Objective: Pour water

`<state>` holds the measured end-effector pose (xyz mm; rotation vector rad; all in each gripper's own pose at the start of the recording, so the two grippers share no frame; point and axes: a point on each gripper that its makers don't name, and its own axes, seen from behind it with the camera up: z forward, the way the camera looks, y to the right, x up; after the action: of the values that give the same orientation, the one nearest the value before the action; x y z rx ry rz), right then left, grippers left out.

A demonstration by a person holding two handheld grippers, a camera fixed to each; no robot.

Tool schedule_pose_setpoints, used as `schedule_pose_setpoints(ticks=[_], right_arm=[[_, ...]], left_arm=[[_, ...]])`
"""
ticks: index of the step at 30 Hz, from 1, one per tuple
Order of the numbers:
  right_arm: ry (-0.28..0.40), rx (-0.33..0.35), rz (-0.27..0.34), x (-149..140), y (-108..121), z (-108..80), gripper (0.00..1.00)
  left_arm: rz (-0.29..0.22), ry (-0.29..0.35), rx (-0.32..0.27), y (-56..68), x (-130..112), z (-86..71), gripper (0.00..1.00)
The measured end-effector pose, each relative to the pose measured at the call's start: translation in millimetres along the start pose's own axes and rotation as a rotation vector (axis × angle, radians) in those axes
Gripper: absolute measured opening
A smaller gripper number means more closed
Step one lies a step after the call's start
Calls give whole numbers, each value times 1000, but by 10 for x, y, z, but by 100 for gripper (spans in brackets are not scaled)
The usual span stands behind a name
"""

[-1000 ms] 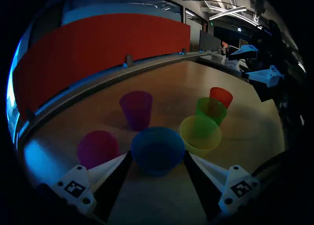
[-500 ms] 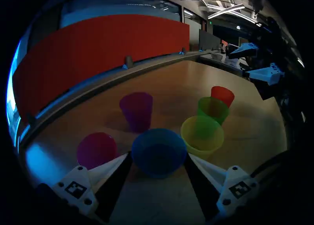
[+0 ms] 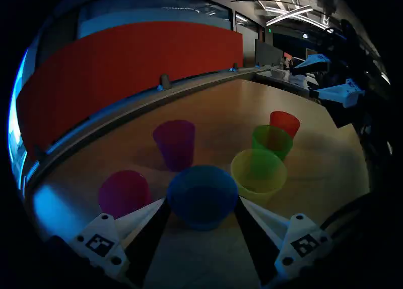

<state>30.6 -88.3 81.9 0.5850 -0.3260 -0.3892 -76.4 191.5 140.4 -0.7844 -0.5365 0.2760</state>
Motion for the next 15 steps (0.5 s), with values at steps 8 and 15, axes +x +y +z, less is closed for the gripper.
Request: schedule_pose_setpoints(ticks=[8, 15], right_arm=[[2, 10, -3, 34, -42, 9, 100], [4, 22, -4, 55, -99, 18, 100]], left_arm=[[-1, 35, 5, 21, 150, -116, 85], [-7, 75, 16, 45, 286, -250, 85]])
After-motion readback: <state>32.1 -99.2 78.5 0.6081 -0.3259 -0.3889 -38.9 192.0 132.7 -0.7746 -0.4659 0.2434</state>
